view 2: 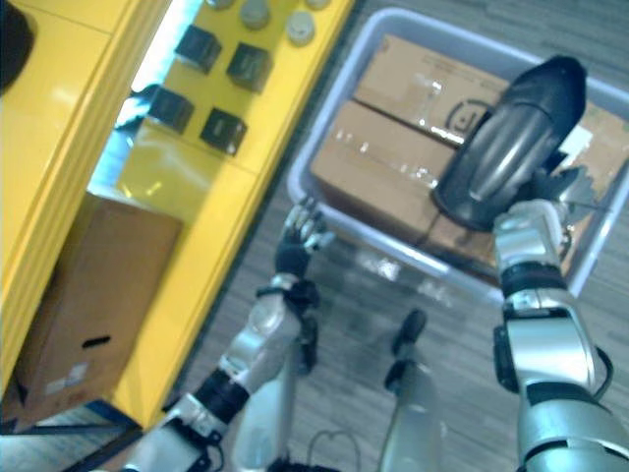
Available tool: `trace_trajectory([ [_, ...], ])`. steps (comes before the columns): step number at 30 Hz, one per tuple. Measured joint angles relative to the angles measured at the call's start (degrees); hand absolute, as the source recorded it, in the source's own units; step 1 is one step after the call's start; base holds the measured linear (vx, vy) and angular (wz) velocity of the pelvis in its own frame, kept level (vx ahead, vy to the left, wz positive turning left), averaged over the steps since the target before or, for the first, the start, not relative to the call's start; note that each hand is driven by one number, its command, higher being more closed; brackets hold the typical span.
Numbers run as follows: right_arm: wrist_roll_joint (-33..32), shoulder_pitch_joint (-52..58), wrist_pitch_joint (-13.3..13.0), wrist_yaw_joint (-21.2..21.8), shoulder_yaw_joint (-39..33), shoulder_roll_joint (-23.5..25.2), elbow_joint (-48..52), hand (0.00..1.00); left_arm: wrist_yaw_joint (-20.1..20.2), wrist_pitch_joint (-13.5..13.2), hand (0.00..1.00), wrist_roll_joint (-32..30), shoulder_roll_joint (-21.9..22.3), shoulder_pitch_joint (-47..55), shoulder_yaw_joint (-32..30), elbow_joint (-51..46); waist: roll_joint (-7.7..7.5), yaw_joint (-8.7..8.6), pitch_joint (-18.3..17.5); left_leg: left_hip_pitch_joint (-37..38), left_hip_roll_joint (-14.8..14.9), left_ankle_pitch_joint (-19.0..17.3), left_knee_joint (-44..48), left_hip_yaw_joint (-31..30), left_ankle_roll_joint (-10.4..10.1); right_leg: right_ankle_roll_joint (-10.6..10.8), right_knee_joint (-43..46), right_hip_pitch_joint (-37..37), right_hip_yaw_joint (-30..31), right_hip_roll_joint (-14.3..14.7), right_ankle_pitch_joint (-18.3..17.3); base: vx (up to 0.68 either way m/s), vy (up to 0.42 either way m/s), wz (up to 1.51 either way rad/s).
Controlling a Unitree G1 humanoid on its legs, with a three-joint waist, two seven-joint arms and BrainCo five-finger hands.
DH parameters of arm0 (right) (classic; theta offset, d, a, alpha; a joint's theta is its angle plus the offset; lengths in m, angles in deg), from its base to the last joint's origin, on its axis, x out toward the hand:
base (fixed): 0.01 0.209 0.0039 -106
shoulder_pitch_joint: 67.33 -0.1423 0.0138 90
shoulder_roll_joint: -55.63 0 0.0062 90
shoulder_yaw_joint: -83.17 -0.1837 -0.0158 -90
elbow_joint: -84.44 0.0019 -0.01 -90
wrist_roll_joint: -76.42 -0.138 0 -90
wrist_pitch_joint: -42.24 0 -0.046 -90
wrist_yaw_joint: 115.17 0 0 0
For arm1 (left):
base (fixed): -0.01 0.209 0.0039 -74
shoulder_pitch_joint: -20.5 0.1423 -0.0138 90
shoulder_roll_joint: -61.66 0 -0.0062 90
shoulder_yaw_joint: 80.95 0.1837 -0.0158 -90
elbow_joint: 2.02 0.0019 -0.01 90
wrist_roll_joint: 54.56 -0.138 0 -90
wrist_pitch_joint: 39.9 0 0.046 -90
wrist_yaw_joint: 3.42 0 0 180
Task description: Walk over and take plastic housings, then place them on the shelf
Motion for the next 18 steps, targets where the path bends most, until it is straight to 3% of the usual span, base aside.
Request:
trace_trajectory([
  [4, 2.21, 0.09, -2.10, 0.02, 3.42, -0.07, 0.81, 1.00, 0.13, 0.12, 0.00, -0.31, -2.53, 0.25, -0.56, -0.03, -0.69, -1.36, 0.13, 1.59, -0.12, -0.05, 0.04, -0.11, 0.08, 0.24, -1.41, 2.37, -0.01, 0.40, 0.75, -0.04, 0.021, 0.02],
  [7, 4.92, 0.55, -3.59, 0.05, 4.15, -0.08, 3.50, 1.00, 0.47, 1.27, 0.00, -0.71, -4.90, 0.22, -2.44, -1.82, -3.01, -2.51, 0.85, 3.77, 0.13, -0.11, -0.15, 0.28, 0.13, 0.13, -2.84, 4.76, 0.33, 0.95, 1.42, -0.05, 0.022, -0.06],
  [11, 9.86, 1.92, -6.07, 0.30, 4.64, -0.06, 8.52, 1.00, 1.58, 4.02, 0.00, -1.85, -8.25, -0.67, -4.01, -3.71, -7.36, -3.67, 1.39, 7.59, 0.84, -0.33, -0.90, 2.07, 0.03, -0.01, -3.97, 7.54, 1.97, 1.64, 1.96, -0.04, 0.011, -0.19],
  [15, 12.69, 3.02, -8.04, 0.43, 6.12, -0.06, 10.99, 1.00, 1.61, 7.21, 0.00, -2.38, -9.81, -4.05, -4.36, -3.42, -9.82, -4.29, 1.29, 9.94, 1.45, -0.51, -1.56, 4.02, -0.06, -0.07, -5.79, 9.07, 3.56, 2.31, 2.64, -0.05, 0.017, -0.22],
  [18, 15.38, 3.21, -10.88, 0.42, 6.82, -0.05, 11.37, 1.00, 1.62, 8.65, 0.00, -1.63, -10.32, -9.87, -4.88, 0.14, -10.64, -5.52, 1.37, 10.77, 1.77, -0.52, -1.92, 5.08, -0.07, 0.01, -8.16, 10.08, 4.48, 2.94, 3.89, -0.05, 0.016, -0.18],
])
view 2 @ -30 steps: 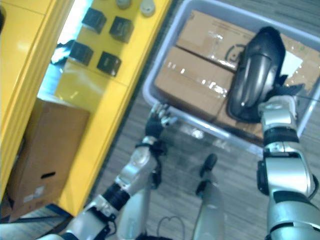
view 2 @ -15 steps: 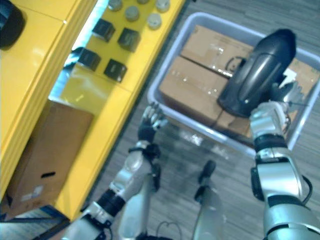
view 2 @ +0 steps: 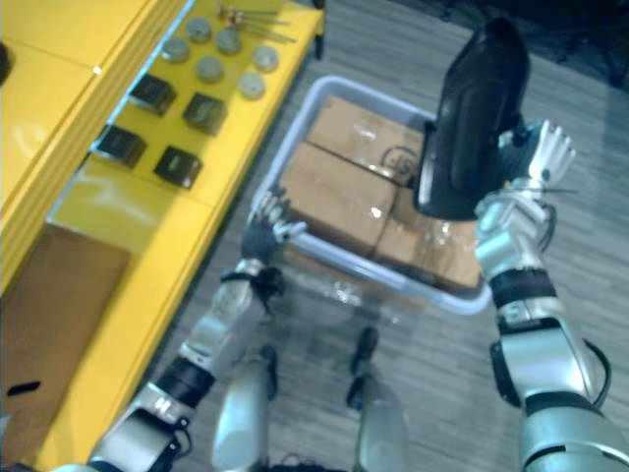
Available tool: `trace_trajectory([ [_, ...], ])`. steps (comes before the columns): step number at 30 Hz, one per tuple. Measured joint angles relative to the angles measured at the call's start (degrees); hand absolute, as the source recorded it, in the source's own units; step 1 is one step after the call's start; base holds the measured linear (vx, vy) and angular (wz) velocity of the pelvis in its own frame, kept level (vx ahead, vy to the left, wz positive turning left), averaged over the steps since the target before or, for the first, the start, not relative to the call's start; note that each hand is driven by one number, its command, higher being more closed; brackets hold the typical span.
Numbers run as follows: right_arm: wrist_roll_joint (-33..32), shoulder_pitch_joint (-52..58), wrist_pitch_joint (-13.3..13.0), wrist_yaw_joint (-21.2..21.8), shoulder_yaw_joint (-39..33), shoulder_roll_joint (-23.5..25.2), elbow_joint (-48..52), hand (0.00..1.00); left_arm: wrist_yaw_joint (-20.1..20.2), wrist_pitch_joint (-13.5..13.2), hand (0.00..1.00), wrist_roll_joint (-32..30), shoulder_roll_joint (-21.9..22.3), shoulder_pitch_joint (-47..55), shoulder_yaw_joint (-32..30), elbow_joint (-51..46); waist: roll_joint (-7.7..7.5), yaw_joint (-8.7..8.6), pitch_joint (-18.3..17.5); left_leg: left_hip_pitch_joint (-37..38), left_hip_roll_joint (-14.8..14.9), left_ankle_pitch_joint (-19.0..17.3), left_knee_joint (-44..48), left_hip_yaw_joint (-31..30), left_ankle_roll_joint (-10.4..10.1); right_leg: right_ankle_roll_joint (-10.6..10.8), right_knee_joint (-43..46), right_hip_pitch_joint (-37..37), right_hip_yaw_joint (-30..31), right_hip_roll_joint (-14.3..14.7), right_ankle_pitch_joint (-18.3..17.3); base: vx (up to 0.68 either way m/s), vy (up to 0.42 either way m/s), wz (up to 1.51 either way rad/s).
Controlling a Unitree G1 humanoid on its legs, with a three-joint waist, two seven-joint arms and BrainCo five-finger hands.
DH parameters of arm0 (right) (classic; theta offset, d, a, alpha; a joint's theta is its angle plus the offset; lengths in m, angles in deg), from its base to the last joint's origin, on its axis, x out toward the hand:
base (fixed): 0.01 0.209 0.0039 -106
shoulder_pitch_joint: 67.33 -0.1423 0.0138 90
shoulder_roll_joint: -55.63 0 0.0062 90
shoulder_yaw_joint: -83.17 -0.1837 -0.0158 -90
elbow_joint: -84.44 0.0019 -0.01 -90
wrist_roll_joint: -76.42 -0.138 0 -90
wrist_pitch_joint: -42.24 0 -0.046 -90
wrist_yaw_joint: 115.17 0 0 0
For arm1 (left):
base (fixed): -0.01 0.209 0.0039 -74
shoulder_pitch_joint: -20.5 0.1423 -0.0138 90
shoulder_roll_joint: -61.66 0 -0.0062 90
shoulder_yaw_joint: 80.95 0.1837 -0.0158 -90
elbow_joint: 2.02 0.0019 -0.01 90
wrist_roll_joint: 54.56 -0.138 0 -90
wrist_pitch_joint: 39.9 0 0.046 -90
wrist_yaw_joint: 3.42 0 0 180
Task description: Walk over and take plastic housings, then place them on the shelf
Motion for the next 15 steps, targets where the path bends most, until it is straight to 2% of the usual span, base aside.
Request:
trace_trajectory([
  [4, 2.76, 0.25, -2.59, -0.06, 0.03, -0.01, 4.11, 1.00, 0.65, 1.31, 0.00, 4.11, 0.02, -4.09, -1.38, 3.66, -0.98, -0.98, 0.24, 1.54, 0.72, -0.22, -0.61, 1.60, -0.36, -0.42, -1.30, 0.79, 1.18, 0.77, 0.89, -0.02, 0.017, -0.21],
  [5, 4.42, 0.36, -3.93, -0.09, 0.04, -0.02, 6.16, 1.00, 1.51, 1.62, 0.00, 6.62, -0.02, -4.99, -1.78, 4.92, -1.14, -1.78, 0.26, 1.67, 0.85, -0.23, -0.83, 1.66, -0.39, -0.47, -1.31, 0.79, 1.27, 0.89, 1.12, 0.01, 0.028, -0.13],
  [9, 8.60, 3.03, -8.73, -0.22, -0.02, -0.03, 12.78, 1.00, 5.76, 4.15, 0.00, 16.48, -0.10, -6.39, -2.13, 6.51, -2.00, -3.13, 0.46, 3.82, 0.85, -0.17, -2.50, 2.98, -0.65, -0.48, -1.63, 1.47, 2.43, 0.98, 1.11, 0.02, 0.035, -0.12],
  [12, 10.51, 5.49, -11.01, -0.29, -0.04, -0.03, 16.00, 1.00, 7.41, 5.07, 0.00, 19.61, 0.02, -7.38, -2.20, 7.92, -2.10, -3.75, 0.49, 5.42, 0.54, -0.18, -3.36, 3.36, -0.67, -0.48, -2.18, 2.76, 2.64, 0.99, 1.11, 0.02, 0.058, -0.04],
  [15, 13.20, 8.36, -13.96, -1.45, -0.52, -0.03, 20.73, 1.00, 7.80, 5.57, 0.00, 19.56, -0.09, -8.37, -2.94, 8.16, -2.45, -3.98, 0.40, 6.77, 0.48, -0.20, -4.16, 4.73, -0.67, -0.48, -2.20, 2.96, 3.80, 0.90, 1.11, -0.01, 0.050, -0.14],
])
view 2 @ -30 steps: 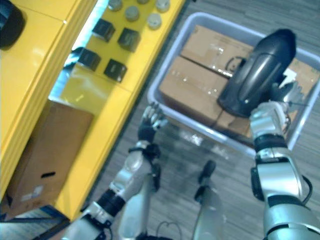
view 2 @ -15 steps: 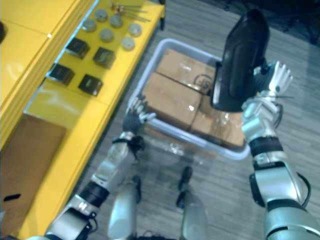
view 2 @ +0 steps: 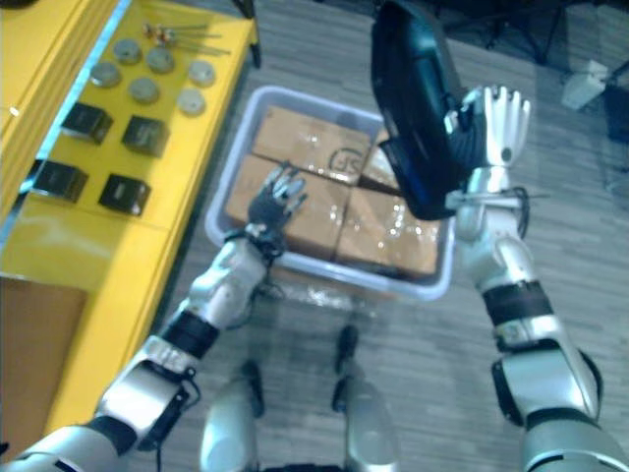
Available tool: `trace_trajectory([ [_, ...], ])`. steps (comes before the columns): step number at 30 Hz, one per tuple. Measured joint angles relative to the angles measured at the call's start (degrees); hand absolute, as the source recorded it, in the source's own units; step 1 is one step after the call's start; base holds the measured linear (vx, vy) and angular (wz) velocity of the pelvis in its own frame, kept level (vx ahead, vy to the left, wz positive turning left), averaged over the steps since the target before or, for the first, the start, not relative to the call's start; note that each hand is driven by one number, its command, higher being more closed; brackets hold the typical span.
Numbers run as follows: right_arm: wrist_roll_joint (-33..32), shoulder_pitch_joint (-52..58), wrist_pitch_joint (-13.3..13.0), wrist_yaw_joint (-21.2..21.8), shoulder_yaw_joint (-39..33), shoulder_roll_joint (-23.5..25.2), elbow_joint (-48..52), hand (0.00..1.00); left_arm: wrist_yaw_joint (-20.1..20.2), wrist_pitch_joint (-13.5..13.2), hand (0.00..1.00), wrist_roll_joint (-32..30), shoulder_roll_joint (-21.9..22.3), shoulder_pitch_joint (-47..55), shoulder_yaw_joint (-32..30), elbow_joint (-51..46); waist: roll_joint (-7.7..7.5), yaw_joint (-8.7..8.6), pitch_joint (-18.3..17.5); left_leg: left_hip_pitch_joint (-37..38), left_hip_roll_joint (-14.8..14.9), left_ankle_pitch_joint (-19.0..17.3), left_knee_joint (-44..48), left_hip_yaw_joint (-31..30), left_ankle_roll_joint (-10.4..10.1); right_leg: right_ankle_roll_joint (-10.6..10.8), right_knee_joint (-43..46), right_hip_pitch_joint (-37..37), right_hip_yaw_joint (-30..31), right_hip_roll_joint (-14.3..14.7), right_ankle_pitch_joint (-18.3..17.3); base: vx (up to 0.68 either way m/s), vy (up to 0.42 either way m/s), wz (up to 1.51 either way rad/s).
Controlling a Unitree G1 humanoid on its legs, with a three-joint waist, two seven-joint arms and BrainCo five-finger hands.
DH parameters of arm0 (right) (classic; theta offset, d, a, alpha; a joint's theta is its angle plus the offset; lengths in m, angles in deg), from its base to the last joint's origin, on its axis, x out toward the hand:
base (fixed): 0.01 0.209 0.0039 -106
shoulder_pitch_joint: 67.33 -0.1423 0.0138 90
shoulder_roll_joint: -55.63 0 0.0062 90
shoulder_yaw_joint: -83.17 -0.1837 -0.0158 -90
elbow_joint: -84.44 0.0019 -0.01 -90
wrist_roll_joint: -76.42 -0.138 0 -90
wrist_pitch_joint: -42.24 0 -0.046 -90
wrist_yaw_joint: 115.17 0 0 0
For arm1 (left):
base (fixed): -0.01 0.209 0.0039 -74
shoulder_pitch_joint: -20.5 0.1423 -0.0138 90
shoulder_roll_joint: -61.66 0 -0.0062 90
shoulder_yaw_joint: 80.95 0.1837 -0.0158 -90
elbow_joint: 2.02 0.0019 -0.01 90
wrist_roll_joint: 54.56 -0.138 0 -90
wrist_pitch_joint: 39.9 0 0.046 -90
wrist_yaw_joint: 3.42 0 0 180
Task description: Walk over and take plastic housings, then place them on the shelf
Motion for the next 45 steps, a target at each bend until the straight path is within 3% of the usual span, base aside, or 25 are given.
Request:
trace_trajectory([
  [6, 2.41, 4.77, -2.77, -1.26, -0.56, 0.04, 5.97, 1.00, -0.73, 1.16, 0.00, -3.06, 0.20, -0.67, 0.12, 4.45, -0.52, -0.16, -0.10, 1.88, -0.03, -0.17, -0.81, 1.06, 0.00, 0.05, -1.45, 1.83, 0.95, 0.17, -0.13, -0.03, 0.048, -0.07],
  [12, 3.74, 6.05, -4.91, -1.42, -0.56, 1.66, 7.74, 1.00, -4.14, 2.35, 0.00, -8.02, 0.91, -1.92, 1.41, 9.88, -0.86, -0.92, -0.06, 2.43, 0.06, -0.25, -1.07, 1.50, -0.14, 0.37, -1.62, 1.82, 1.39, 0.17, 0.26, -0.02, 0.054, -0.04],
  [17, 3.88, 6.24, -5.18, -2.43, -0.48, 2.98, 7.87, 1.00, -6.76, 2.90, 0.00, -9.89, 1.86, -5.19, 1.72, 13.65, -1.37, -0.98, 0.02, 2.30, 0.03, -0.51, -1.29, 1.66, -0.21, 0.49, -2.14, 1.77, 1.44, 0.28, 0.36, -0.01, 0.053, -0.01],
  [22, 3.79, 6.11, -5.19, -3.41, 0.09, 4.33, 9.84, 1.00, -7.93, 2.83, 0.00, -10.60, 2.85, -6.32, 2.88, 17.05, -2.34, -1.17, 0.20, 2.46, -0.04, -0.59, -1.80, 2.27, -0.34, 0.49, -2.36, 1.49, 1.76, 0.29, 0.37, 0.00, 0.047, -0.04],
  [28, 3.42, 4.62, -6.49, -3.70, 2.13, 5.96, 10.03, 1.00, -7.45, -0.01, 0.00, -5.94, 5.43, -6.77, 4.16, 17.85, -2.56, -1.37, 0.30, 2.53, -0.20, -0.83, -1.81, 2.78, -0.28, 0.48, -2.36, 1.24, 2.24, 0.29, 0.36, -0.02, 0.038, -0.03],
  [34, 3.39, 4.25, -7.85, -3.71, 4.63, 7.69, 10.03, 1.00, -3.64, -2.97, 0.00, 2.14, 7.67, -7.49, 6.73, 17.88, -2.56, -1.39, 0.30, 2.53, -0.33, -0.90, -1.85, 2.89, -0.23, 0.48, -2.35, 1.13, 2.43, 0.28, 0.35, -0.04, 0.035, -0.01],
  [39, 3.32, 3.91, -9.10, -3.69, 5.70, 8.80, 10.03, 1.00, 3.40, -7.47, 0.00, 13.03, 9.75, -7.58, 7.88, 17.87, -2.56, -1.41, 0.30, 2.50, -0.50, -0.90, -1.98, 3.00, -0.22, 0.48, -2.31, 0.92, 2.61, 0.19, 0.35, -0.03, 0.028, -0.01],
  [45, 3.08, 3.87, -10.11, -3.58, 7.05, 10.09, 10.03, 1.00, 10.39, -12.96, 0.00, 21.11, 11.63, -7.55, 7.90, 17.84, -2.55, -1.47, 0.30, 2.56, -0.65, -0.88, -2.21, 2.99, -0.19, 0.49, -2.30, 0.91, 2.61, 0.10, 0.35, -0.03, 0.031, 0.00],
])
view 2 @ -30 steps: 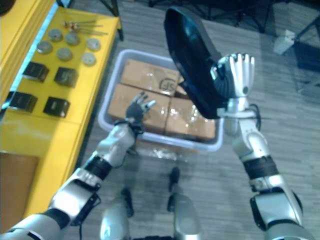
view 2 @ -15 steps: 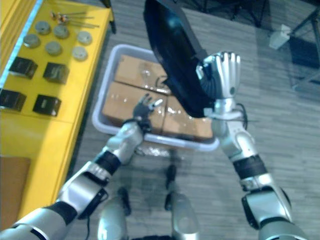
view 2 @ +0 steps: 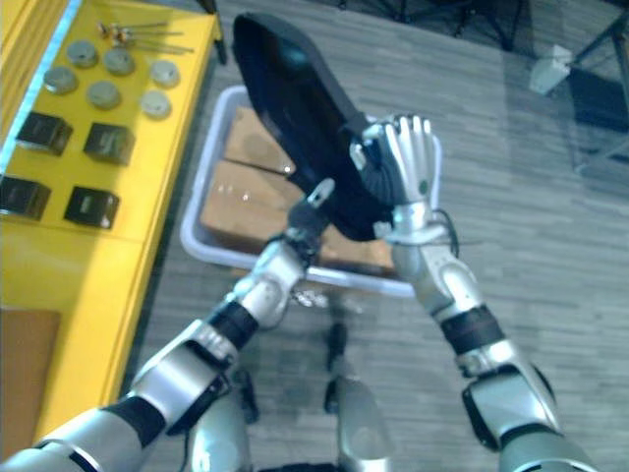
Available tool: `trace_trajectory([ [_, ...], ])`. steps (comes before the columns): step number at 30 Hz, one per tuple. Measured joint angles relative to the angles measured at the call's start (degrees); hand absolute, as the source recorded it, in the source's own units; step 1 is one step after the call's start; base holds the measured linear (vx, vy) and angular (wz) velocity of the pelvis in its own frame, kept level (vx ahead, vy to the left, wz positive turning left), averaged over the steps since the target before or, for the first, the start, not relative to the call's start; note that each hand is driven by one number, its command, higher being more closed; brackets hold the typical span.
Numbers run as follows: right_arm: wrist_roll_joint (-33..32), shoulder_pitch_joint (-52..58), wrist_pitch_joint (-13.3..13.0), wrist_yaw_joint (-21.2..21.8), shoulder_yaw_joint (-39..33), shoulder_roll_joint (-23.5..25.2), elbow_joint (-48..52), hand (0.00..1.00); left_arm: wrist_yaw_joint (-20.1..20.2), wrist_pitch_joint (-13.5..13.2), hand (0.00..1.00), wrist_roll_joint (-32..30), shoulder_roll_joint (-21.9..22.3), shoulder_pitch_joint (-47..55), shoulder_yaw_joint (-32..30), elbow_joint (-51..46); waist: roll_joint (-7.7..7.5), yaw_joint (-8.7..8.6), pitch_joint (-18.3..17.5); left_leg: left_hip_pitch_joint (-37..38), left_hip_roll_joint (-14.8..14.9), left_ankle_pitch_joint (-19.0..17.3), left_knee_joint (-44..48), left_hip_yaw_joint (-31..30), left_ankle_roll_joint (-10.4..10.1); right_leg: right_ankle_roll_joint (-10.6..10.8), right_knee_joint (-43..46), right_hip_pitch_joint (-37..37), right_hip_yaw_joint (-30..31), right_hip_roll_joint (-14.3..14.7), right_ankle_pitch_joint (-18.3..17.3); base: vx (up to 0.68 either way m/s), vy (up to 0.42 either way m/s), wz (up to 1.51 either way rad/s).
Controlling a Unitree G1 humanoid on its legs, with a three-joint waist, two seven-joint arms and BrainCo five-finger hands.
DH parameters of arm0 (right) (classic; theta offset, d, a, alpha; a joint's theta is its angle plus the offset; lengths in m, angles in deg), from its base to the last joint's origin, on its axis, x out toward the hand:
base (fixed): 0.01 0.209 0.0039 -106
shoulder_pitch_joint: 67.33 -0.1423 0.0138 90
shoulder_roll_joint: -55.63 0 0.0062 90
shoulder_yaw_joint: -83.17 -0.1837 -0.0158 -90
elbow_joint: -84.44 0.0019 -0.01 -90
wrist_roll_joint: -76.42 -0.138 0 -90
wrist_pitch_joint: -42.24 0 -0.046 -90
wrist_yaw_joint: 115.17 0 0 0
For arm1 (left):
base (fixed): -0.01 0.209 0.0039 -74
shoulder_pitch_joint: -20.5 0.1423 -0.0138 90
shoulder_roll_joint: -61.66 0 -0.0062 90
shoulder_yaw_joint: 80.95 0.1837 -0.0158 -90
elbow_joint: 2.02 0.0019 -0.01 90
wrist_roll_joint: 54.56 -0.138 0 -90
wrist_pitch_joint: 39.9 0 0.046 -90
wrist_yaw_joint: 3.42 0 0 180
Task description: Walk over and take plastic housings, then place them on the shelf
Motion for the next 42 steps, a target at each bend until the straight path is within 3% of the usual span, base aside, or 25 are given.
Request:
trace_trajectory([
  [1, -1.00, -0.02, -0.02, -0.05, 0.02, 0.11, 0.01, 1.00, 1.21, -1.14, 1.00, 2.29, 0.01, 0.04, 0.01, 0.00, 0.00, -0.02, 0.00, 0.00, -0.07, 0.01, -0.03, -0.01, 0.01, 0.00, 0.01, 0.00, 0.01, -0.05, 0.00, -0.04, 0.042, 0.00],
  [8, -4.30, 0.32, -0.67, -0.98, 0.00, 1.19, 0.07, 1.00, 6.33, -8.00, 1.00, 10.47, 0.10, 0.22, -0.10, -0.07, 0.00, -0.06, 0.00, 0.25, -0.25, 0.08, -0.42, 0.00, 0.10, 0.00, 0.07, 0.00, 0.12, -0.14, -0.02, 0.00, 0.000, 0.00],
  [12, -7.07, 2.70, -1.37, -1.61, 0.07, 2.83, 2.61, 1.00, 6.54, -11.88, 1.00, 10.52, 0.30, 1.84, -0.36, -2.26, 0.01, -0.14, 0.00, 1.14, -0.65, 0.59, -1.81, 0.59, 0.16, -0.03, 0.26, 0.00, 0.52, -0.39, -0.10, -0.01, 0.016, -0.03],
  [19, -7.15, 8.24, -2.77, -1.37, 1.83, 5.36, 7.10, 1.00, 6.46, -14.45, 1.00, 9.47, 0.41, 5.81, -0.33, -3.75, 0.00, -0.77, -0.05, 3.00, -0.98, 0.90, -3.16, 0.71, 0.10, 0.22, 0.88, 1.09, 0.53, -0.60, -1.14, 0.00, 0.003, 0.00],
  [20, -7.15, 8.98, -3.14, -1.39, 1.81, 5.52, 7.13, 0.00, 6.31, -14.60, 1.00, 8.31, 0.40, 6.66, -0.35, -4.09, -0.01, -0.95, -0.06, 3.18, -1.25, 1.06, -3.65, 0.68, 0.23, 0.33, 1.09, 1.09, 0.52, -0.82, -1.34, -0.02, 0.016, 0.05],
  [27, -8.61, 14.79, -6.16, -2.35, 2.23, 6.17, 7.66, 0.00, 4.80, -14.76, 1.00, 2.61, 0.35, 13.18, -0.18, -8.64, 0.14, -1.14, -0.50, 5.30, -1.56, 1.20, -4.85, 0.74, 0.22, 0.39, 0.91, 2.84, 0.39, -0.95, -1.55, 0.00, 0.009, 0.01],
  [29, -10.32, 17.05, -6.15, -2.10, 2.26, 6.27, 7.75, 0.00, 3.06, -14.75, 1.00, -0.63, 0.29, 15.50, -0.17, -9.87, 0.13, -0.95, -2.49, 5.48, -1.73, 1.27, -5.59, 0.83, 0.16, 0.51, 0.31, 2.95, 0.39, -1.02, -1.64, 0.00, 0.000, 0.00],
  [32, -14.18, 20.84, -6.43, -0.93, 2.20, 6.39, 8.07, 0.00, -2.94, -14.62, 1.00, -8.92, 0.17, 19.68, -0.15, -13.27, 0.87, -0.21, -4.60, 7.65, -1.76, 1.43, -6.93, 0.82, -0.04, 0.52, -0.92, 5.06, 0.11, -0.90, -1.66, 0.03, 0.011, 0.01],
  [34, -19.51, 23.95, -6.59, 1.86, 1.76, 6.50, 10.00, 0.00, -10.60, -13.59, 1.00, -19.72, -0.09, 22.16, -0.47, -16.75, 1.49, 0.20, -6.77, 8.32, -1.85, 1.77, -8.13, 0.55, -0.16, 0.53, -1.84, 6.03, -0.42, -0.96, -1.66, 0.03, 0.008, 0.09],
  [36, -25.23, 25.94, -6.95, 6.44, 0.98, 6.75, 11.61, 0.00, -18.93, -11.72, 1.00, -32.69, -0.36, 24.43, -1.86, -20.12, 2.07, 0.34, -8.12, 9.45, -2.07, 1.91, -8.74, 0.05, -0.30, 0.53, -2.45, 7.53, -1.06, -0.95, -1.66, 0.04, 0.018, 0.14],
  [39, -35.25, 28.85, -8.93, 15.32, -0.82, 7.47, 15.08, 0.00, -27.94, -8.64, 1.00, -48.71, -0.72, 28.54, -5.86, -23.86, 2.49, 0.91, -11.15, 11.13, -2.42, 2.54, -10.59, 0.04, -0.46, 0.54, -3.62, 9.00, -1.38, -0.92, -1.65, 0.02, 0.008, 0.05],
  [42, -46.12, 30.46, -10.92, 21.58, -6.82, 8.20, 18.58, 0.00, -32.98, -6.50, 1.00, -59.32, -1.68, 33.65, -10.07, -29.51, 3.10, 1.61, -12.87, 12.41, -2.60, 3.05, -11.70, 0.03, -0.57, 0.57, -3.67, 9.84, -1.56, -0.91, -1.67, 0.00, 0.004, 0.01],
])
